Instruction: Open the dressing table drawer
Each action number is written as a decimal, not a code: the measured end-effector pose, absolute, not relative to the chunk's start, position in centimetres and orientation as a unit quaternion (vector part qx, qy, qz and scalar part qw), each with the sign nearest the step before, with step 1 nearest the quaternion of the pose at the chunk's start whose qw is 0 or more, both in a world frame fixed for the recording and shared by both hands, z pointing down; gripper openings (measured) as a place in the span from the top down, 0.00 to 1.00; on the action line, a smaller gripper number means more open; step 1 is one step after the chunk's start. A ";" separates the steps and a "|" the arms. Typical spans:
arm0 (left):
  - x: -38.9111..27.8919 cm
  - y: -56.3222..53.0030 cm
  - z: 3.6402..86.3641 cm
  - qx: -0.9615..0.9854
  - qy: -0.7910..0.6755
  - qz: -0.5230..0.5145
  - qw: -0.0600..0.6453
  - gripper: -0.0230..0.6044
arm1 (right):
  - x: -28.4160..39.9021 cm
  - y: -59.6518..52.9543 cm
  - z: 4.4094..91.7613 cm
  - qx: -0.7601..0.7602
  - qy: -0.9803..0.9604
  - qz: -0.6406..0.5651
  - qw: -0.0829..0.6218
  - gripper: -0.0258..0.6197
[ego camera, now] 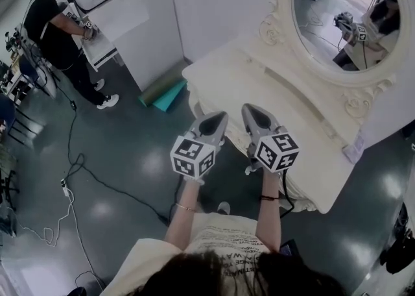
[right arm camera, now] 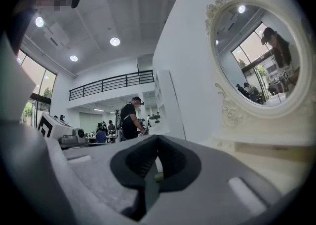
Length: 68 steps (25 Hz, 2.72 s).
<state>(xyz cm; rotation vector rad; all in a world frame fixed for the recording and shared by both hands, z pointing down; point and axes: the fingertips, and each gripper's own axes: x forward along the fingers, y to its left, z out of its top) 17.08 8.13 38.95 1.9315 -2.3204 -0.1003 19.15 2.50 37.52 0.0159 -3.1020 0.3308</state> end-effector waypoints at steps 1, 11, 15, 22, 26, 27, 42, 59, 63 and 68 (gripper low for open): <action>16.6 8.1 38.9 0.641 -0.765 -0.033 0.061 0.97 | 18.7 2.4 37.6 0.008 -0.994 0.108 0.011 0.96; 10.4 7.4 40.4 0.666 -0.740 -0.038 0.083 0.97 | 12.8 2.1 38.6 0.039 -0.993 0.107 0.030 0.96; 7.9 6.6 40.4 0.681 -0.726 -0.036 0.086 0.97 | 10.3 2.0 38.9 0.053 -0.992 0.108 0.033 0.96; 4.0 5.7 39.8 0.707 -0.702 -0.031 0.078 0.97 | 6.4 1.7 39.2 0.080 -0.990 0.108 0.032 0.96; 2.9 5.3 39.8 0.722 -0.687 -0.027 0.076 0.97 | 5.2 1.4 39.4 0.098 -0.989 0.109 0.029 0.96; 2.7 5.3 39.9 0.726 -0.683 -0.026 0.076 0.97 | 4.9 1.4 39.5 0.102 -0.988 0.109 0.029 0.96; -0.7 2.1 41.3 0.747 -0.657 -0.033 0.095 0.97 | 1.2 -2.0 41.2 0.139 -0.981 0.124 0.047 0.96; -5.5 -7.5 42.5 0.748 -0.653 -0.035 0.118 0.97 | -3.9 -11.3 42.8 0.134 -0.979 0.134 0.081 0.96; -5.8 -9.2 43.3 0.747 -0.652 -0.032 0.129 0.97 | -4.1 -13.1 43.3 0.136 -0.977 0.139 0.086 0.96; -6.1 -10.3 44.3 0.744 -0.653 -0.029 0.137 0.97 | -4.3 -14.8 44.3 0.147 -0.974 0.149 0.088 0.96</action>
